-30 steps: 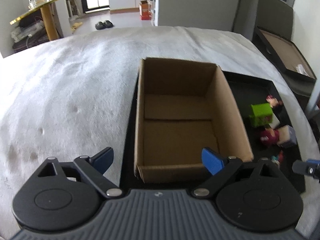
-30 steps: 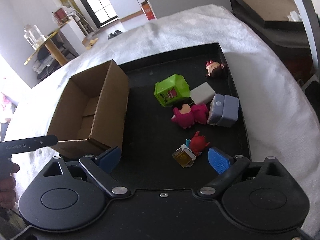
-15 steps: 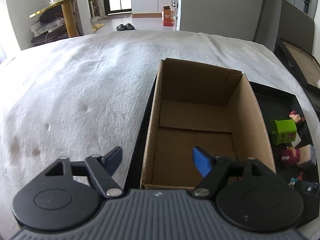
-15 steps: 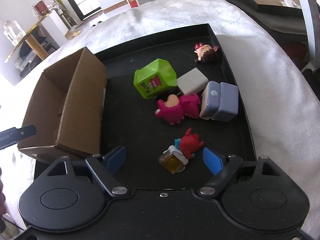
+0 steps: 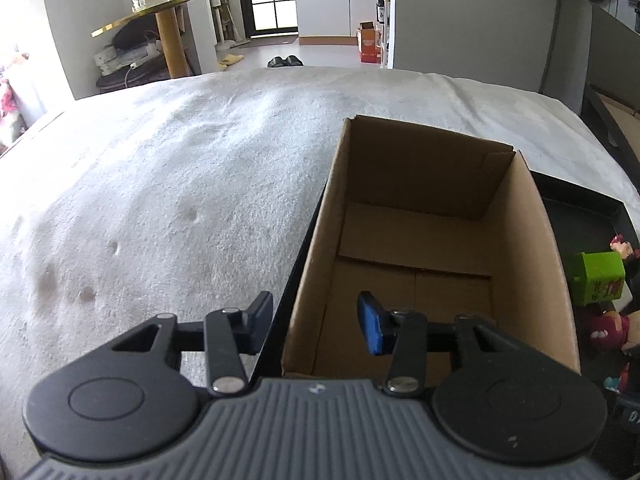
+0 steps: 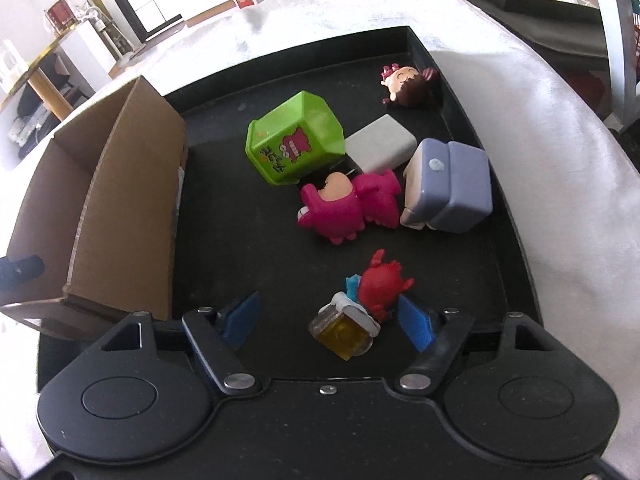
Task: Organize rigid objects
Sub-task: 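Lower the right gripper onto the red figure on the yellow jar and close, then lift the red figure with the right gripper and drop it into the cardboard box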
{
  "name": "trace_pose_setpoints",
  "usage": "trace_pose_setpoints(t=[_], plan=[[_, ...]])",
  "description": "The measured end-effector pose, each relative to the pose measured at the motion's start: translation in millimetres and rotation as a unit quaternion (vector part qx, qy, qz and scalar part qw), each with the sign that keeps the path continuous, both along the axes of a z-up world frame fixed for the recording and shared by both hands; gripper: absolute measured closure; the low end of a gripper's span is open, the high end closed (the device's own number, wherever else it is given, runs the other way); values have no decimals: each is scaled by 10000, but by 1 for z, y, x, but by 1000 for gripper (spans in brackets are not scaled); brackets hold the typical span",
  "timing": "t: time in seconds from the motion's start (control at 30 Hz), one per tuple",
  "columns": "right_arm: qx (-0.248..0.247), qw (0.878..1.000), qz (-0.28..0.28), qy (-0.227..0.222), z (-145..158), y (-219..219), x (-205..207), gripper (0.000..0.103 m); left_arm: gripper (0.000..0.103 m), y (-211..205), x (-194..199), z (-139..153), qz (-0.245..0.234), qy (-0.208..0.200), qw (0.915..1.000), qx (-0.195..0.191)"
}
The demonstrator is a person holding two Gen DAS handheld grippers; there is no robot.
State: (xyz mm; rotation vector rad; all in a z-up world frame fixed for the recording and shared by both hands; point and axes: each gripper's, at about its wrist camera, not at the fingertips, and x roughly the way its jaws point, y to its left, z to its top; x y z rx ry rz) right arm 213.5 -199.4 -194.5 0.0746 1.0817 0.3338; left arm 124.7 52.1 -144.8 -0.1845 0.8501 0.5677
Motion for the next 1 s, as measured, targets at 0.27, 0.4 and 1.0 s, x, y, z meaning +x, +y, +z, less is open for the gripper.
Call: trace_pose_setpoints(t=[0.27,0.4,1.0], plan=[[-106,9999,65,-55,-2,2,1,70,92,1,2,-3,-76,77,9999,33],[12,9997,153,-167,6,1,-5,70,94,-3,-4,-2,-228,21,9997,-102],[634,9955,294,-635,53,16,1,70,95,-5,-22,-2,-295,-2,9994,-205]])
